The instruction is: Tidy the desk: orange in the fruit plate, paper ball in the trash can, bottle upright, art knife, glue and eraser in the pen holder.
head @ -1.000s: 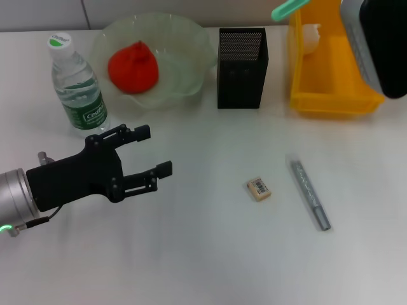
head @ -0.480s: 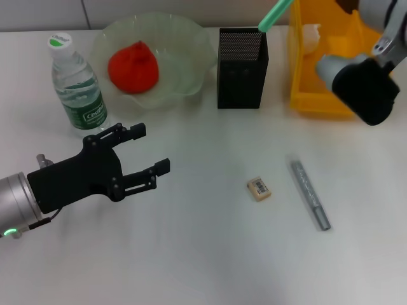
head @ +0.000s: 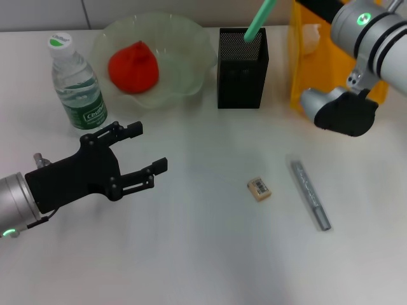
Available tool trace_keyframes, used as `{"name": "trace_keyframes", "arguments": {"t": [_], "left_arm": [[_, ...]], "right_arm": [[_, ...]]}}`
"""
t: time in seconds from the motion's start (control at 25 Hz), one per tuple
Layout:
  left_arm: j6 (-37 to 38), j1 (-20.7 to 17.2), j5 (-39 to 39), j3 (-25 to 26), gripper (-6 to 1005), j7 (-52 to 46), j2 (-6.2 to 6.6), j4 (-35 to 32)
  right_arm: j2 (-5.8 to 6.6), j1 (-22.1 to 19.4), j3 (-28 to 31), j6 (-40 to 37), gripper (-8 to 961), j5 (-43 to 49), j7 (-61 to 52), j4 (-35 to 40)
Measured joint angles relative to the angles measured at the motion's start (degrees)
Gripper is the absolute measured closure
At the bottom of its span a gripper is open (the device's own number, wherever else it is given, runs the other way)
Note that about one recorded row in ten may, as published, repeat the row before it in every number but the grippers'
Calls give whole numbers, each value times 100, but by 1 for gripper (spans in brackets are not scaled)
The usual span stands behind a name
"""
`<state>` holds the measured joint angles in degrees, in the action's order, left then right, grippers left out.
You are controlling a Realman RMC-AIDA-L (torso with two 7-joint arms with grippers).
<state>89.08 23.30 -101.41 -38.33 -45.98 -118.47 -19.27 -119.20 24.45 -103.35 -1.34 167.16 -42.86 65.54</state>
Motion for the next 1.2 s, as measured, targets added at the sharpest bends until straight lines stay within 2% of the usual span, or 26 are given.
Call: {"name": "trace_keyframes", "arguments": {"t": [0.2,0.52,0.84,0.96,1.04,1.16,1.2], "left_arm": [[-24,-26,1,8,159,86,0,3],[-24,-43,8,66,159,172,0,12],[-27,-39,8,86,159,172,0,12],[-30,-37,8,89,159,171,-1,12],[-26,-35,8,89,159,170,-5,25],[3,-29,8,89,159,131,-8,62],[3,-29,8,89,159,131,-8,62]], "right_arm": [[8,86,-213,706,769,0,89,-527],[-25,158,-235,1023,767,0,162,-860],[-27,204,-216,1154,603,-10,119,-973],[-28,189,-222,1505,541,-140,-46,-955],[-37,126,-214,1939,477,-448,-421,-739],[-38,32,-189,2078,380,-763,-675,-490],[-37,-40,-179,2145,380,-976,-824,-326]]}}
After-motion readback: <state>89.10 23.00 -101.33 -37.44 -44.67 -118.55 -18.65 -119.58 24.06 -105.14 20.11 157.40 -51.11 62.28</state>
